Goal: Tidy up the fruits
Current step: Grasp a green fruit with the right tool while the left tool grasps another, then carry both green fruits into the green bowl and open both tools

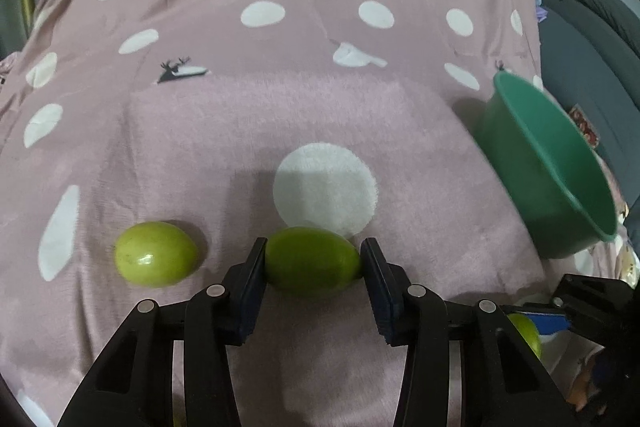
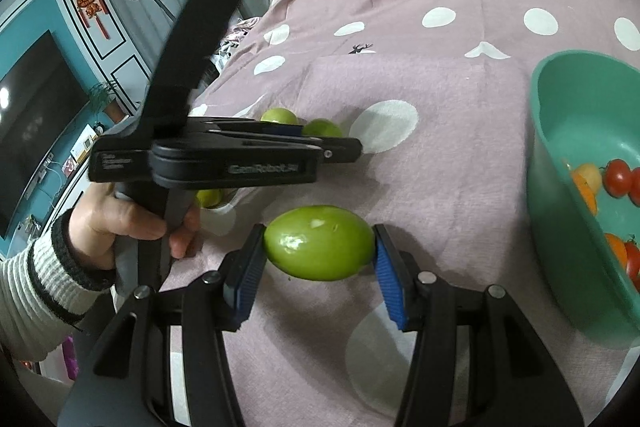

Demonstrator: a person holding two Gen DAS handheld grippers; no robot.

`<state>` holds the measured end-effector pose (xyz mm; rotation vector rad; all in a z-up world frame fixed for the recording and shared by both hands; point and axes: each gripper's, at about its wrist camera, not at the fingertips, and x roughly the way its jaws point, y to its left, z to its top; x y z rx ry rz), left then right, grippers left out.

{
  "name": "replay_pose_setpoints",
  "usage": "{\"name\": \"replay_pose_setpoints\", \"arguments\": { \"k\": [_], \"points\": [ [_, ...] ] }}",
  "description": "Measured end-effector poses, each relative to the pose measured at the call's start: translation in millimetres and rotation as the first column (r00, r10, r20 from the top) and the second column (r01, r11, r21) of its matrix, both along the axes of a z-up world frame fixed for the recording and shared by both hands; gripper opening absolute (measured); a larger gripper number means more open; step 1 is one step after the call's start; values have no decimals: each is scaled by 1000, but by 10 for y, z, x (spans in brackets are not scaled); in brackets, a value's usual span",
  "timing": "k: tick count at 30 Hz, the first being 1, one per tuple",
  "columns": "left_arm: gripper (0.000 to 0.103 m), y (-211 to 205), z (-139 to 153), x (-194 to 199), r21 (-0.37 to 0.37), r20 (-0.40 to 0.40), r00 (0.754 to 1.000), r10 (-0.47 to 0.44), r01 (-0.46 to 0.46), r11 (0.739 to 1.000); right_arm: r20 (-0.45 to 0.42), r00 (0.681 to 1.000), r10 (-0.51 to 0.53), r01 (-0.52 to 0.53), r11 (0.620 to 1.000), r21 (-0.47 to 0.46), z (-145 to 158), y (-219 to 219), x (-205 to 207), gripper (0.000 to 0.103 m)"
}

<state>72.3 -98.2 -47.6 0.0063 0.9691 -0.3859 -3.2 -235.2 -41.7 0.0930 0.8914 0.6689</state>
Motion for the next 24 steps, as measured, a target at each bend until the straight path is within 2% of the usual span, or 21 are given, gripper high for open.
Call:
{"name": "replay_pose_setpoints", "arguments": {
  "k": [11, 24],
  "points": [
    [46, 55, 343, -309, -31, 60, 998, 32, -30, 999, 52, 999, -11, 11, 1000, 16, 144, -31, -119, 52],
    [46, -69, 532, -542, -5, 104, 994, 36, -35, 999, 134, 986, -102, 94, 993, 67, 434, -354, -114, 52]
  ]
}}
